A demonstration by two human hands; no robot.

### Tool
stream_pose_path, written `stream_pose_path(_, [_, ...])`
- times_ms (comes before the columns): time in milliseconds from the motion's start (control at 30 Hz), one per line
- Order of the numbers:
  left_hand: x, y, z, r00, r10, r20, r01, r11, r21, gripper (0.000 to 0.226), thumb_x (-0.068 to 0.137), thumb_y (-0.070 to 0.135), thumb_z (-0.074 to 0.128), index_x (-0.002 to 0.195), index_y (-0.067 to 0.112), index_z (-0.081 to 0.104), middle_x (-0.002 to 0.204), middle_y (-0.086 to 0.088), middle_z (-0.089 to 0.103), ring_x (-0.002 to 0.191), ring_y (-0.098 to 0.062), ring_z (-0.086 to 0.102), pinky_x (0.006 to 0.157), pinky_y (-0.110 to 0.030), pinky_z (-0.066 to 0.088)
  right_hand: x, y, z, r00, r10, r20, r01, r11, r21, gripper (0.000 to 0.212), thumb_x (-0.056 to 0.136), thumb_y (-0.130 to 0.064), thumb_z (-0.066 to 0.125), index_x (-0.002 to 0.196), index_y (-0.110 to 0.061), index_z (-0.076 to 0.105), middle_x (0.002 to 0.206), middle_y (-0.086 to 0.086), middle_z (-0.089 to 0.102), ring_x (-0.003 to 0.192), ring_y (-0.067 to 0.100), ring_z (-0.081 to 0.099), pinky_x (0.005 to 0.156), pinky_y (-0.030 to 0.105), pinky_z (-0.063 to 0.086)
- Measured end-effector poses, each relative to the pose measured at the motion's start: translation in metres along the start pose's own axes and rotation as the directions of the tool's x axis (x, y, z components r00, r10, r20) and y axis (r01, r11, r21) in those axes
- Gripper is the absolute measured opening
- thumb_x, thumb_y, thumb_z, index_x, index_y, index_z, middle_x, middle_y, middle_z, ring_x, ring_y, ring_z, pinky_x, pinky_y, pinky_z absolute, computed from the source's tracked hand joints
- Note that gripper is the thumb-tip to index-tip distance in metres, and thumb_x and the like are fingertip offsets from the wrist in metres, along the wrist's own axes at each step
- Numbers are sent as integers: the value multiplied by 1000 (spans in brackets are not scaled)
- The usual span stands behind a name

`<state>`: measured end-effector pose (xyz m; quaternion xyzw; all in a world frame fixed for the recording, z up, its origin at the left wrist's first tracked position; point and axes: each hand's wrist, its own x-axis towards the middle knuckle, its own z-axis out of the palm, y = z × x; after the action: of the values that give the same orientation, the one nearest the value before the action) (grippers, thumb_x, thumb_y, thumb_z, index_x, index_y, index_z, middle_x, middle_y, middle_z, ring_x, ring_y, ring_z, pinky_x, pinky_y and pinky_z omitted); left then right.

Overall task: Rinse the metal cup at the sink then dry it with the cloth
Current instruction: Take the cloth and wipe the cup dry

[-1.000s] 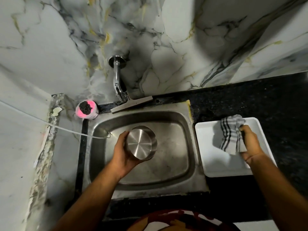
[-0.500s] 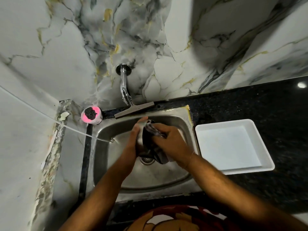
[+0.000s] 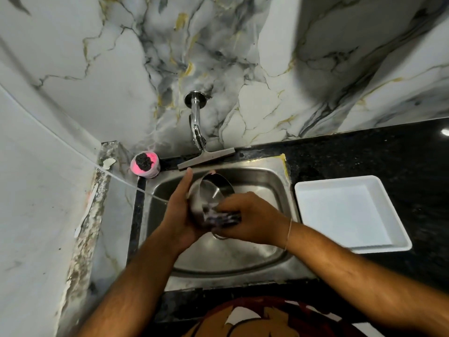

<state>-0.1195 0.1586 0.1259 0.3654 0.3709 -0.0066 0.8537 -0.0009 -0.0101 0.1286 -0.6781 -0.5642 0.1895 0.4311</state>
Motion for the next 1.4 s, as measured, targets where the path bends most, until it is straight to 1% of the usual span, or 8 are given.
stream_pose_path(200, [-7, -24, 16, 983, 184, 18, -180, 933, 313, 95, 75, 93, 68, 149, 35, 67, 133, -11, 82, 122, -30, 79, 86, -34, 69, 3, 0, -19, 952, 216, 217, -279, 904, 323, 31, 85, -11, 91, 109, -26, 81, 83, -24, 81, 67, -8, 76, 62, 7, 57])
stream_pose_path(333, [-6, -26, 10, 980, 191, 53, -196, 892, 407, 58, 91, 82, 64, 135, 46, 73, 128, -12, 83, 106, -38, 84, 65, -42, 71, -3, 10, -31, 897, 154, 415, -89, 981, -170, 35, 92, -7, 79, 120, -26, 83, 121, 1, 79, 104, 25, 76, 90, 41, 62])
stream_pose_path(567, [1, -15, 25, 978, -193, 77, 105, 778, 620, 81, 88, 94, 54, 129, 26, 74, 108, -28, 85, 81, -48, 83, 49, -31, 63, -43, 22, -32, 926, 42, 375, 287, 566, -773, 50, 75, -6, 76, 114, -37, 80, 114, -17, 78, 99, 27, 68, 66, 35, 50])
stream_pose_path(800, [9, -8, 56, 992, 33, 121, -112, 669, 735, 42, 101, 70, 57, 121, 36, 70, 96, -6, 87, 77, -21, 85, 47, -23, 60, -39, 12, -12, 816, 548, 184, -556, 831, -9, 34, 82, -19, 65, 107, -30, 85, 89, -4, 79, 83, 13, 72, 64, 17, 44])
stream_pose_path(900, [13, -11, 66, 978, 90, 189, -194, 723, 663, 33, 98, 56, 59, 118, 36, 76, 97, 11, 87, 81, -2, 82, 55, -10, 59, -48, 12, -27, 723, 548, 420, -620, 248, 744, 27, 97, -2, 66, 117, -10, 82, 108, 13, 83, 98, 22, 80, 89, 31, 65])
stream_pose_path(1033, [14, -12, 83, 981, 63, 183, -160, 794, 586, 35, 98, 67, 61, 102, 45, 88, 106, 9, 89, 97, -7, 84, 74, -19, 66, -69, 14, -54, 869, 325, 373, -297, -262, 918, 33, 101, -5, 57, 127, -1, 77, 124, 21, 79, 114, 31, 79, 99, 39, 64])
stream_pose_path(1200, [31, -58, 98, 999, 33, 21, -39, 854, 519, 61, 81, 82, 66, 112, 33, 86, 107, -4, 90, 89, -20, 87, 63, -29, 66, -135, 62, -121, 709, 674, 205, -215, -71, 974, 21, 99, -13, 66, 109, -10, 84, 93, 7, 84, 80, 17, 83, 71, 19, 63])
stream_pose_path(1400, [51, -105, 99, 998, -57, -31, 65, 834, 547, 50, 104, 65, 58, 134, 27, 73, 120, -38, 74, 93, -46, 82, 62, -41, 69, -225, 155, -152, 288, 927, -238, -715, 374, 590, 33, 93, 7, 73, 125, -1, 79, 104, 13, 84, 84, 22, 74, 88, 37, 64])
